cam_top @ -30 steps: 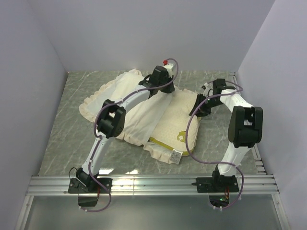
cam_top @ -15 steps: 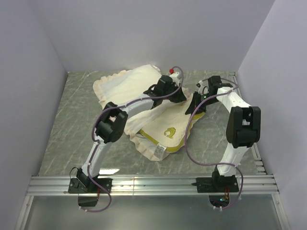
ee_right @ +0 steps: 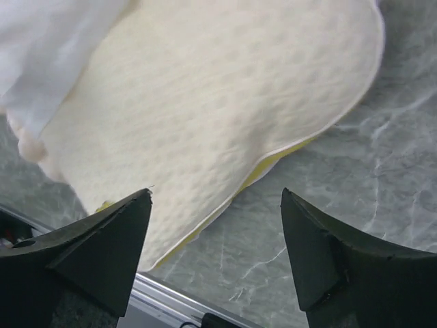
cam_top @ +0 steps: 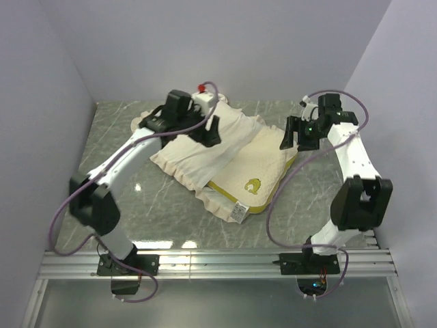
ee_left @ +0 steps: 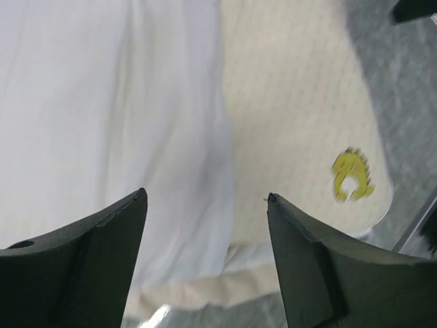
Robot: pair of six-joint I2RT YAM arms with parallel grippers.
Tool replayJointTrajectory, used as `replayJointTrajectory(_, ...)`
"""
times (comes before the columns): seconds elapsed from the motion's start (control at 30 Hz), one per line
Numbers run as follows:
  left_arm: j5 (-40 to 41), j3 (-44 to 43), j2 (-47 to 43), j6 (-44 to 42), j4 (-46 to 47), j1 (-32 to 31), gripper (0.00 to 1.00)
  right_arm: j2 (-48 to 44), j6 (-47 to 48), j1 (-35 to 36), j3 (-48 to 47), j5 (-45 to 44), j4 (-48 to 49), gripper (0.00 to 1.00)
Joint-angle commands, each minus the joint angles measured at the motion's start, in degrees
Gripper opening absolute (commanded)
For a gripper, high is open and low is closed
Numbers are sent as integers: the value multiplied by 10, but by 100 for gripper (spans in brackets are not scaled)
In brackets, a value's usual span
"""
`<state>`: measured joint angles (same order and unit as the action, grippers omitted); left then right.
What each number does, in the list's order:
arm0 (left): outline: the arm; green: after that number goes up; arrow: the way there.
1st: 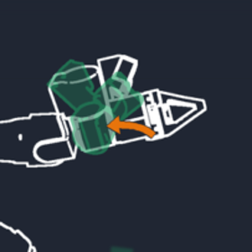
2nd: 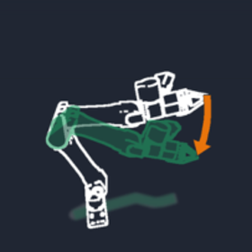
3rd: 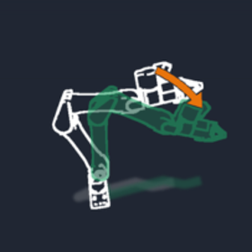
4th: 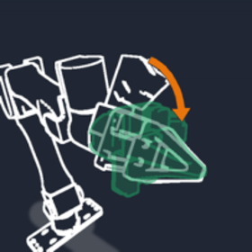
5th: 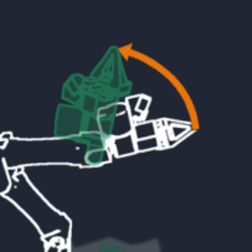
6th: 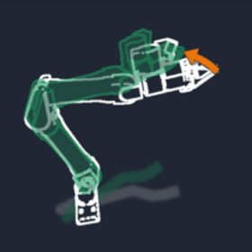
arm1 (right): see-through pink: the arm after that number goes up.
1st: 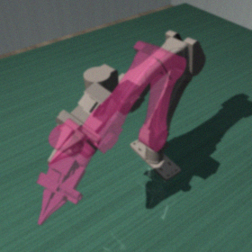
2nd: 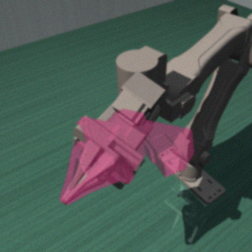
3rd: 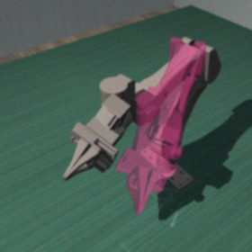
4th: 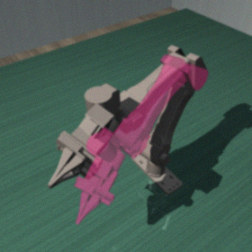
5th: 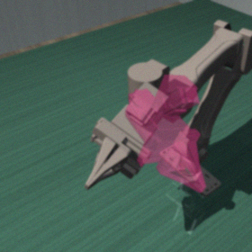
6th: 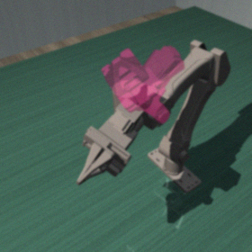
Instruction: Put the pillow into the pillowcase
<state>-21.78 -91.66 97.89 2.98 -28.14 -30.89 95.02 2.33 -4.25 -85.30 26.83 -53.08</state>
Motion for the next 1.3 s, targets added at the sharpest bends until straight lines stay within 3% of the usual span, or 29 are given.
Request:
replayJointTrajectory(0.0, 10, 112, -74, -65, -43, 16, 77, -79, 22, 77, -2, -42, -18, 86)
replayJointTrajectory(0.07, 16, 203, -124, -40, -10, 15, 77, -82, -6, 121, 41, -33, -17, 88)
replayJointTrajectory(0.17, 30, 294, -155, 2, 48, 15, 79, -54, -22, 134, 97, -28, -24, 88)
replayJointTrajectory(0.43, 95, 354, -103, -2, 44, -17, 81, -10, -15, 130, 147, 1, -67, 88)
replayJointTrajectory(0.5, 92, 361, -89, 9, 65, -30, 76, 1, -18, 130, 155, 48, -62, 88)
replayJointTrajectory(0.53, 90, 365, -82, 14, 71, -40, 72, 12, -18, 130, 159, 66, -55, 85)
replayJointTrajectory(0.6, 77, 366, -59, 22, 84, -49, 50, 40, -21, 130, 165, 120, -45, 79)
replayJointTrajectory(0.63, 66, 360, -50, 24, 83, -59, 41, 49, -18, 130, 164, 143, -43, 69)
replayJointTrajectory(0.67, 28, 356, -38, 23, 78, -66, 22, 58, -20, 129, 163, 166, -38, 61)
replayJointTrajectory(0.7, 11, 350, -33, 16, 76, -87, 15, 74, -22, 129, 160, 203, -34, 50)
replayJointTrajectory(0.73, -7, 333, -31, 12, 72, -100, 10, 80, -19, 129, 157, 232, -36, 30)
replayJointTrajectory(0.77, -46, 323, -32, 7, 72, -110, 0, 86, -18, 129, 153, 254, -36, 18)
replayJointTrajectory(0.8, -64, 312, -32, -2, 70, -135, 0, 90, -20, 129, 152, 271, -34, 2)
replayJointTrajectory(0.83, -91, 285, -32, -9, 67, -144, 0, 90, -22, 129, 153, 312, -33, 0)
replayJointTrajectory(1.0, -238, 218, -38, -63, 51, -193, 0, 72, -57, 130, 169, 365, 5, 0)
replayJointTrajectory(1.17, -265, 204, -35, -108, -7, -202, 1, 58, -100, 138, 196, 337, 46, 0)
replayJointTrajectory(1.23, -263, 213, -42, -128, -28, -193, 8, 56, -85, 147, 210, 319, 44, 0)
replayJointTrajectory(1.27, -269, 219, -63, -129, -39, -185, 21, 55, -75, 150, 226, 308, 41, 0)
